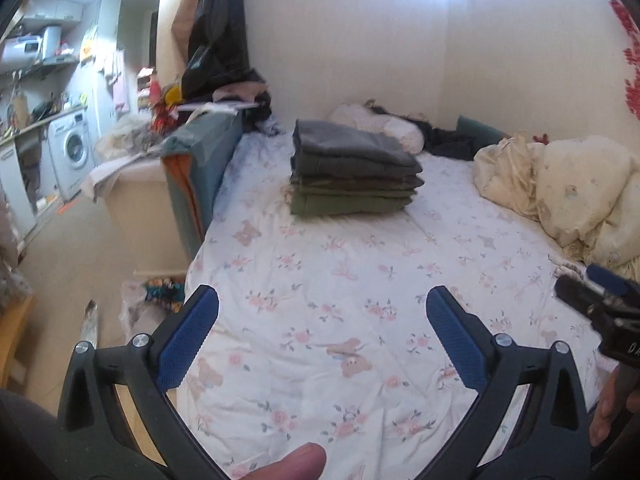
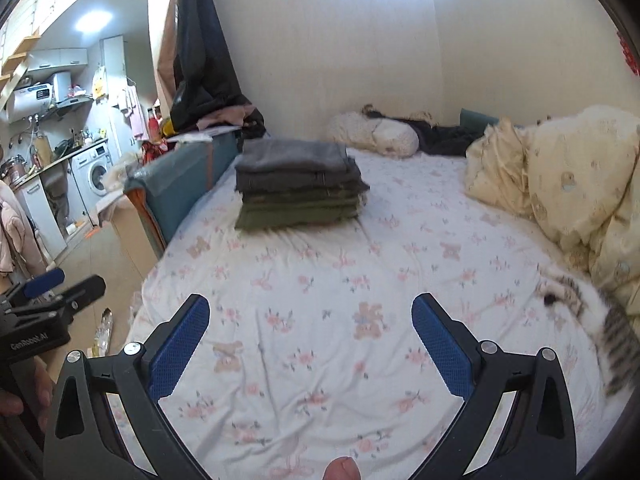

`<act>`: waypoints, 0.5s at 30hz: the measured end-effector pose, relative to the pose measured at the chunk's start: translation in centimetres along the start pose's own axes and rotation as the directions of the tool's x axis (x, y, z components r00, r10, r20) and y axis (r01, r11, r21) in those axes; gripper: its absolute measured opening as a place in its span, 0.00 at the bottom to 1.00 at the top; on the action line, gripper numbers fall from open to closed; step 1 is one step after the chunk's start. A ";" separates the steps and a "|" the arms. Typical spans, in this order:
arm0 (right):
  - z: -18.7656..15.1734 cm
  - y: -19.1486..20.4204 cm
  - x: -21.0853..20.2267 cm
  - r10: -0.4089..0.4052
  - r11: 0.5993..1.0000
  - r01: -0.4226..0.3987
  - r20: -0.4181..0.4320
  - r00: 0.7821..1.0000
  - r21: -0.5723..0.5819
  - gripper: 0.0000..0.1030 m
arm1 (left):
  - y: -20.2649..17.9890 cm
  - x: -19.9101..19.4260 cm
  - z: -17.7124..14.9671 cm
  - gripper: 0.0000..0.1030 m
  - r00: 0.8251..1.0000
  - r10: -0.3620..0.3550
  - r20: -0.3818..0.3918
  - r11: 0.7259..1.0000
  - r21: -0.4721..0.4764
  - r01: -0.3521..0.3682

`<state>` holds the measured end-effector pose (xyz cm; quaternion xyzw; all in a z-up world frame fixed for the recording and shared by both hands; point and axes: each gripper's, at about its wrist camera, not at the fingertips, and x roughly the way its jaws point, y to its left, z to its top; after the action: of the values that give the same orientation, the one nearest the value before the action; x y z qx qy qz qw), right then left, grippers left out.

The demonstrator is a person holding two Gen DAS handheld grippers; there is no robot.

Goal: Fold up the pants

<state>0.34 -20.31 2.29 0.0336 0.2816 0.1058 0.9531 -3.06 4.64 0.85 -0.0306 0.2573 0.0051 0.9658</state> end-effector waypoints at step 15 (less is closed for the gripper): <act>-1.5 -0.8 2.5 -0.052 0.997 0.054 -0.038 0.998 0.055 1.00 | -1.9 1.7 -0.5 0.99 0.999 -0.009 -0.037 1.000 0.020 0.010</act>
<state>1.73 -20.49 -0.35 0.0507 0.3025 0.0731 0.9490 -1.83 2.69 -0.31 -0.0223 0.2752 -0.0025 0.9611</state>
